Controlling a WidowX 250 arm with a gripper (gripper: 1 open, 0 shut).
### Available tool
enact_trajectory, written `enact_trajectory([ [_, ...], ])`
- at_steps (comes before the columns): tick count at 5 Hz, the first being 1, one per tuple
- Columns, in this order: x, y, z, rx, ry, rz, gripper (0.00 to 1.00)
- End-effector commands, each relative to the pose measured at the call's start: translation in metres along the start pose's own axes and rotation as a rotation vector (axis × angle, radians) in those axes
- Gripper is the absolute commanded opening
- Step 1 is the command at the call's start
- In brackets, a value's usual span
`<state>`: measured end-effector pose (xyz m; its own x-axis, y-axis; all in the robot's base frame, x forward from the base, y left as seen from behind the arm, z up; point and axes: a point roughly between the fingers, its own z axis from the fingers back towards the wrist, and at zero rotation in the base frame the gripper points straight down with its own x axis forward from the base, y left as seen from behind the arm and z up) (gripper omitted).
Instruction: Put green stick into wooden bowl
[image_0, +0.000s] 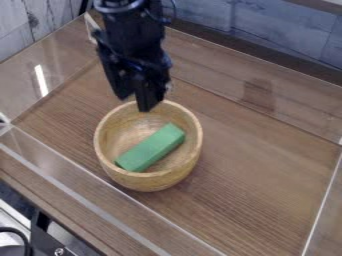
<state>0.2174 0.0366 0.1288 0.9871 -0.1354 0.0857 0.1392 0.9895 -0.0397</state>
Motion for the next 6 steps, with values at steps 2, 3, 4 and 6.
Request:
enact_trajectory([
  [2, 0.018, -0.001, 0.006, 0.063, -0.067, 0.130, 1.00],
  [3, 0.022, -0.014, -0.013, 0.073, -0.073, 0.152, 1.00],
  [4, 0.026, -0.003, -0.009, 0.087, -0.073, 0.140, 1.00],
  [6, 0.034, 0.011, -0.005, 0.098, -0.077, 0.163, 1.00],
])
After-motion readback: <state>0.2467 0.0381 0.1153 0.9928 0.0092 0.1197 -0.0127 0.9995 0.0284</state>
